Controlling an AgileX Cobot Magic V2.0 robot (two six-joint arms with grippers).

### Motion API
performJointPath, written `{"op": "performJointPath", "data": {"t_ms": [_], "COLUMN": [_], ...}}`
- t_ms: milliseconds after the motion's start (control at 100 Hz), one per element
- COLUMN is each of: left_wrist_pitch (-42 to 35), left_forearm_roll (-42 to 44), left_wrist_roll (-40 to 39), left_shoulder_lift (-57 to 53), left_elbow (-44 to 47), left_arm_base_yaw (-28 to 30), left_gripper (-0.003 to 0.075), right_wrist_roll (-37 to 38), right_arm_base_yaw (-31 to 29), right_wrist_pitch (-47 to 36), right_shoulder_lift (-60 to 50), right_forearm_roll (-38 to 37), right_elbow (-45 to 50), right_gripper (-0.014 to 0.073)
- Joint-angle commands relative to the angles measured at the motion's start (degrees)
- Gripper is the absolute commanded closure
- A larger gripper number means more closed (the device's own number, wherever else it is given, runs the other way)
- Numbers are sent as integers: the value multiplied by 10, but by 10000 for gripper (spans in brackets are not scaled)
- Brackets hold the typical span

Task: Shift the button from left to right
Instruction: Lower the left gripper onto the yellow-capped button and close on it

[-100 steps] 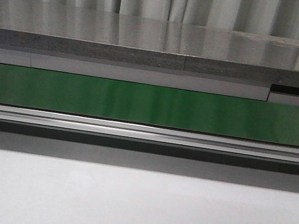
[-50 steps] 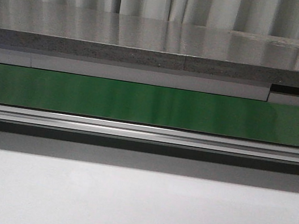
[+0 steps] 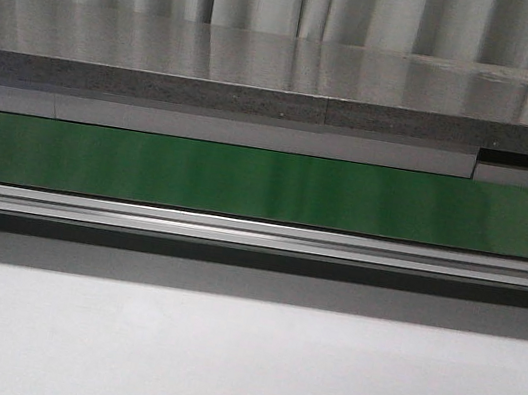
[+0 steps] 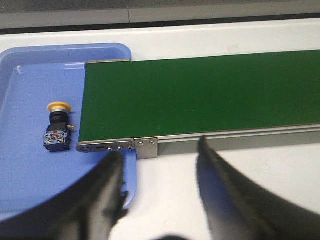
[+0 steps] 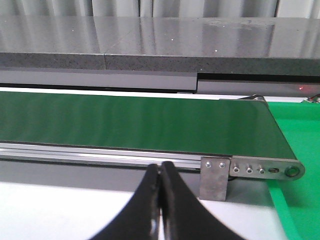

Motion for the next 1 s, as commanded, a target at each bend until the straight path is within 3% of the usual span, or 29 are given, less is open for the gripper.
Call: {"op": "performJointPath", "data": {"t_ms": [0,60,200,300,420,790,990], "left_wrist_pitch": [-37,-35,-33,-34,-39,-80,-78], "left_forearm_roll": [-5,-8,-1,56,89,86,81], "left_wrist_roll": [-1,-1,-18,-74,-77,-75,-54], "left_shoulder_lift": [4,4,4,14,47,255,386], "left_elbow": [-17,-17,-17,-17,-25,-107,-178], "left_arm_base_yaw": [-4,-4,0,15,44,164,200], "left_gripper": [115,84,104,104,104,103,103], "right_wrist_roll": [0,0,0,0,0,0,0], "right_arm_base_yaw": [2,2,2,2,2,2,2], "right_wrist_pitch": [-46,-46,-46,-46,-46,-46,-46], "right_shoulder_lift": [-12,-12,-12,-12,-12,-12,-12], "right_forearm_roll": [-3,-3,-3,-3,-3,-3,-3], "right_elbow": [-9,-9,-9,-9,-9,-9,-9], "right_gripper": [661,661,661,661,661,661,661]}}
